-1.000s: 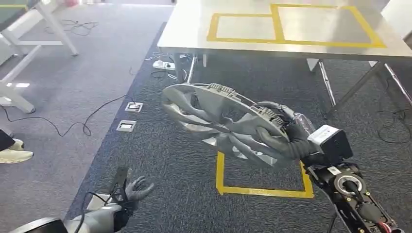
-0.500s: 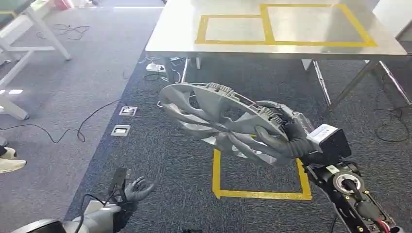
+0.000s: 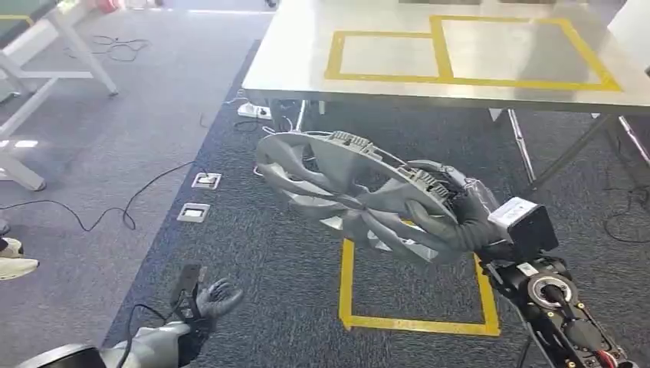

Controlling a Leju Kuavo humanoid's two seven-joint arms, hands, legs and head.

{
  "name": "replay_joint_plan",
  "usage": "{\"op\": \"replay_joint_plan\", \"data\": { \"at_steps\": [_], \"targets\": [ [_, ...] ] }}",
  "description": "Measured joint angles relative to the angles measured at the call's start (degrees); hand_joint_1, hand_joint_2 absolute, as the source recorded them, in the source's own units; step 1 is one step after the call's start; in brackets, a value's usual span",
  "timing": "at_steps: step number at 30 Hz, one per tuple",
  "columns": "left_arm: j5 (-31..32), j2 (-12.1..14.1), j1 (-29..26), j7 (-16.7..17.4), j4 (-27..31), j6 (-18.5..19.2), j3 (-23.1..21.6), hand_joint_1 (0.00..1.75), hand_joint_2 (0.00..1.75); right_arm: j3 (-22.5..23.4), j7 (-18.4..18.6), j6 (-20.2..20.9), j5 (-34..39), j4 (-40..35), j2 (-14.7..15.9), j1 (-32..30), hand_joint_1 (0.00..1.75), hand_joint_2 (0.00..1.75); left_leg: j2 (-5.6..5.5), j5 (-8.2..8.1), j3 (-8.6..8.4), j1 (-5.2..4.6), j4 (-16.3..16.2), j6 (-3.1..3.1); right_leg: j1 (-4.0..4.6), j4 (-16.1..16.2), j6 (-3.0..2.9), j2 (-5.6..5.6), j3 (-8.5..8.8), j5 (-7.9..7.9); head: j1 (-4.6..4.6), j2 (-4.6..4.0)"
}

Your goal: Take the parts from the cabinet and place them on the table.

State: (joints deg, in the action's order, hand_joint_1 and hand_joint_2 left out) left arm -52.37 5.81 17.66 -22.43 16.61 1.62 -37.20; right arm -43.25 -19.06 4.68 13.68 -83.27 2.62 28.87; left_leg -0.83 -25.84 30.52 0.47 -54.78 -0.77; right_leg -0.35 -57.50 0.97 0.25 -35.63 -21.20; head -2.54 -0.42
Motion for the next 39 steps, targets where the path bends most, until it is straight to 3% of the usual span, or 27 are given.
{"op": "replay_joint_plan", "data": {
  "at_steps": [1, 2, 4, 6, 7, 9, 11, 12, 13, 15, 16, 17, 18, 20, 22, 23, 25, 26, 27, 28, 29, 30, 31, 34, 36, 37, 39],
  "targets": [
    [0.0, 0.0, 0.1, 0.0, 0.0, 0.0, 0.0, 0.00, 1.75, 0.0, -0.2, 0.0, 0.1, 0.1, 0.0, 0.1, 1.75, 1.75, 0.01, -0.22, -0.50, -0.12, -0.1, 0.33, 0.53, 0.8, -0.12, 0.06, -0.09, -1.34, -0.02, 0.00],
    [0.0, 0.0, 0.2, 0.0, 0.0, 0.0, 0.0, 0.00, 1.75, 0.0, -0.2, 0.1, 0.1, 0.1, 0.0, 0.1, 1.75, 1.75, -0.04, -0.49, -0.14, -0.06, 0.0, 0.79, 0.71, 2.4, -0.49, -0.08, 1.34, -1.90, 0.37, 0.00],
    [0.0, 0.0, -0.1, 0.0, 0.0, 0.0, 0.0, 0.00, 1.75, 0.0, -0.3, 0.1, 0.1, 0.1, 0.0, 0.0, 1.75, 1.75, 0.01, -0.36, -0.90, -0.22, -0.1, 1.38, 0.84, 2.7, -1.06, -0.25, 1.70, -1.61, 0.24, 0.00],
    [0.0, 0.0, 0.0, 0.0, 0.0, 0.0, 0.0, 0.00, 1.75, 0.0, -0.2, 0.2, 0.0, 0.1, 0.0, 0.0, 1.75, 1.75, 0.25, -0.81, -0.92, 0.12, -1.8, 1.96, 0.28, 3.8, -1.41, -0.12, 3.85, -1.67, 0.22, 0.00],
    [0.0, -0.1, 0.2, 0.0, 0.0, 0.0, 0.0, 0.00, 1.75, 0.0, -0.2, 0.2, 0.1, 0.1, 0.0, 0.1, 1.75, 1.75, 0.33, -1.28, 1.16, 0.08, -5.3, 2.10, 0.29, 4.0, -1.81, -0.18, 4.36, -1.95, 0.05, 0.00],
    [0.0, 0.0, 0.3, 0.0, 0.0, 0.0, 0.0, 0.00, 1.75, 0.0, -0.3, 0.2, 0.1, 0.1, 0.0, 0.2, 1.75, 1.75, 0.34, -4.09, 7.53, 0.19, -14.3, 2.43, 0.31, 4.0, -2.10, -0.15, 4.96, -2.67, -0.02, 0.00],
    [0.0, 0.0, -0.2, 0.0, 0.0, 0.0, 0.0, 0.00, 1.75, 0.0, -0.3, 0.2, 0.1, 0.1, 0.0, 0.1, 1.75, 1.75, 0.36, -5.61, 11.80, 0.22, -18.1, 2.69, 0.31, 4.0, -2.10, 0.09, 5.95, -3.65, -0.11, 0.00],
    [0.0, 0.1, -0.3, 0.0, 0.0, 0.0, 0.0, 0.00, 1.75, 0.0, -0.3, 0.2, 0.1, 0.2, 0.0, 0.0, 1.75, 1.75, 0.38, -4.27, 12.18, 0.27, -16.6, 2.73, 0.31, 4.0, -2.05, 0.17, 6.67, -4.24, -0.11, 0.00],
    [0.0, 0.2, -0.3, 0.0, 0.0, 0.0, 0.0, 0.00, 1.75, 0.0, -0.3, 0.2, 0.1, 0.2, 0.0, 0.0, 1.75, 1.75, 0.40, -1.57, 11.44, 0.28, -12.8, 2.65, 0.31, 4.0, -1.95, 0.18, 7.52, -4.90, -0.11, 0.00],
    [0.0, 0.2, -0.3, 0.0, 0.0, 0.0, 0.0, 0.00, 1.75, 0.0, -0.4, 0.3, 0.1, 0.3, 0.0, 0.0, 1.75, 1.75, 0.67, 6.35, 8.16, 0.24, -2.2, 2.17, 0.31, 4.1, -1.54, 0.12, 8.98, -6.37, -0.11, 0.00],
    [0.0, 0.3, -0.3, 0.0, 0.0, 0.0, 0.0, 0.00, 1.75, 0.0, -0.6, 0.3, 0.1, 0.4, 0.0, 0.0, 1.75, 1.75, 0.80, 7.78, 7.95, -0.03, 0.7, 2.02, 0.56, 3.6, -1.31, 0.24, 9.89, -7.03, 0.00, 0.00],
    [0.0, 0.3, -0.3, 0.0, 0.0, 0.0, 0.0, 0.00, 1.75, 0.0, -0.7, 0.3, 0.1, 0.5, -0.1, 0.0, 1.75, 1.75, 0.89, 5.61, 7.68, -0.11, 0.1, 1.69, 0.63, 3.6, -0.97, 0.49, 9.64, -7.62, 0.15, 0.00],
    [0.0, 0.3, -0.3, 0.0, 0.0, 0.0, 0.0, 0.00, 1.75, 0.0, -0.9, 0.3, 0.0, 0.5, -0.1, 0.0, 1.75, 1.75, 0.61, 6.41, 7.36, -0.35, 0.1, 1.36, 0.55, 3.9, -0.59, 0.37, 9.16, -8.37, 0.61, 0.00],
    [0.0, 0.3, -0.2, 0.0, 0.0, 0.0, 0.0, 0.00, 1.75, 0.1, -1.0, 0.4, -0.1, 0.5, -0.1, 0.1, 1.75, 1.75, 0.51, 5.75, 6.33, -0.22, 0.4, 0.52, 0.56, 2.7, 0.03, 0.45, 10.66, -8.06, 0.66, 0.00],
    [0.0, 0.3, -0.1, 0.0, 0.0, 0.0, 0.0, 0.00, 1.75, 0.2, -1.0, 0.5, -0.2, 0.6, 0.0, 0.1, 1.75, 1.75, 0.36, 5.14, 4.85, -0.07, 0.6, -0.15, 0.22, -1.2, 0.51, 0.22, 8.78, -9.08, 0.90, 0.00],
    [0.0, 0.3, 0.0, 0.0, 0.0, 0.0, 0.0, 0.00, 1.75, 0.2, -1.1, 0.5, -0.2, 0.6, 0.0, 0.1, 1.75, 1.75, 0.36, 4.69, 4.40, -0.07, 0.6, -0.38, 0.16, -5.5, 0.69, 0.21, 6.30, -9.66, 1.03, 0.00],
    [0.0, 0.3, -0.1, 0.0, 0.0, 0.0, 0.0, 0.00, 1.75, 0.3, -1.2, 0.6, -0.2, 0.6, 0.0, -0.1, 1.75, 1.75, 0.34, 3.51, 3.28, -0.08, 0.6, -0.43, 0.06, -13.4, 1.11, 0.21, 0.52, -13.32, 1.00, 0.00],
    [0.0, 0.3, -0.2, 0.0, 0.0, 0.0, 0.0, 0.00, 1.75, 0.3, -1.2, 0.6, -0.2, 0.6, 0.0, -0.1, 1.75, 1.75, 0.27, 2.85, 2.45, -0.08, 0.6, -0.41, -0.10, -14.8, 1.24, 0.20, -1.39, -15.11, 0.98, 0.00],
    [0.0, 0.3, -0.2, 0.0, 0.0, 0.0, 0.0, 0.00, 1.75, 0.3, -1.1, 0.8, -0.2, 0.8, 0.0, -0.2, 1.75, 1.75, 0.16, 2.09, 1.44, -0.06, 0.6, -0.33, -0.29, -13.9, 1.38, 0.16, -2.21, -15.57, 0.98, 0.00],
    [0.0, 0.3, -0.3, 0.0, 0.0, 0.0, 0.0, 0.00, 1.75, 0.3, -1.2, 0.9, -0.2, 0.9, 0.0, -0.2, 1.75, 1.75, 0.08, 1.30, 0.35, -0.03, 0.6, -0.20, -0.46, -11.4, 1.38, 0.11, -2.18, -14.32, 1.01, 0.00],
    [0.0, 0.2, -0.3, 0.0, 0.0, 0.0, 0.0, 0.00, 1.75, 0.3, -1.3, 1.0, -0.1, 1.0, 0.0, -0.3, 1.75, 1.75, 0.04, 0.48, -0.81, -0.01, 0.6, -0.01, -0.61, -7.6, 1.36, 0.11, -1.77, -11.29, 1.05, 0.00],
    [0.0, 0.2, -0.3, 0.0, 0.0, 0.0, 0.0, 0.00, 1.75, 0.4, -1.6, 1.1, 0.0, 1.0, 0.0, -0.3, 1.75, 1.75, 0.04, -0.42, -1.99, -0.01, 0.6, 0.19, -0.79, -3.0, 1.36, 0.09, -1.24, -6.29, 1.07, 0.00],
    [0.0, 0.2, -0.3, 0.0, 0.0, -0.1, 0.0, 0.00, 1.75, 0.5, -1.9, 1.3, 0.1, 1.1, 0.0, -0.3, 1.75, 1.75, 0.04, -1.28, -2.56, -0.07, 0.6, 0.52, -0.85, 1.5, 1.31, 0.03, -1.29, 0.74, 1.42, 0.00],
    [0.1, 0.1, 0.1, 0.1, 0.0, -0.1, 0.0, 0.00, 1.75, 0.8, -2.5, 1.4, 0.5, 1.1, 0.0, -0.3, 1.75, 1.75, -0.09, -2.33, -3.37, 0.09, -0.1, 1.66, 0.10, 1.8, -0.31, 0.11, -0.38, 0.46, 1.18, 0.00],
    [0.2, 0.1, 0.5, 0.2, 0.0, -0.2, 0.0, 0.00, 1.75, 0.9, -2.5, 1.5, 0.6, 0.9, 0.0, 0.2, 1.75, 1.75, 0.01, -1.83, -1.90, 0.39, -2.7, 2.29, -0.08, 2.2, -1.24, 0.22, 0.58, 0.15, 0.98, 0.00],
    [0.3, -0.2, 0.6, 0.2, 0.0, -0.1, 0.0, 0.00, 1.75, 0.9, -2.6, 1.6, 0.6, 0.9, 0.0, 0.3, 1.75, 1.75, 0.28, -0.72, 0.20, 0.45, -6.3, 2.44, 0.02, 2.4, -1.51, 0.23, 1.09, -0.22, 0.85, 0.00],
    [0.4, -0.3, 0.6, 0.2, 0.0, -0.1, 0.0, 0.00, 1.75, 0.9, -2.8, 1.7, 1.1, 0.9, 0.0, 0.2, 1.75, 1.75, 0.38, -2.32, 6.09, 0.47, -14.2, 2.68, 0.04, 2.4, -2.01, 0.23, 1.90, -1.18, 0.46, 0.00]
  ]
}}
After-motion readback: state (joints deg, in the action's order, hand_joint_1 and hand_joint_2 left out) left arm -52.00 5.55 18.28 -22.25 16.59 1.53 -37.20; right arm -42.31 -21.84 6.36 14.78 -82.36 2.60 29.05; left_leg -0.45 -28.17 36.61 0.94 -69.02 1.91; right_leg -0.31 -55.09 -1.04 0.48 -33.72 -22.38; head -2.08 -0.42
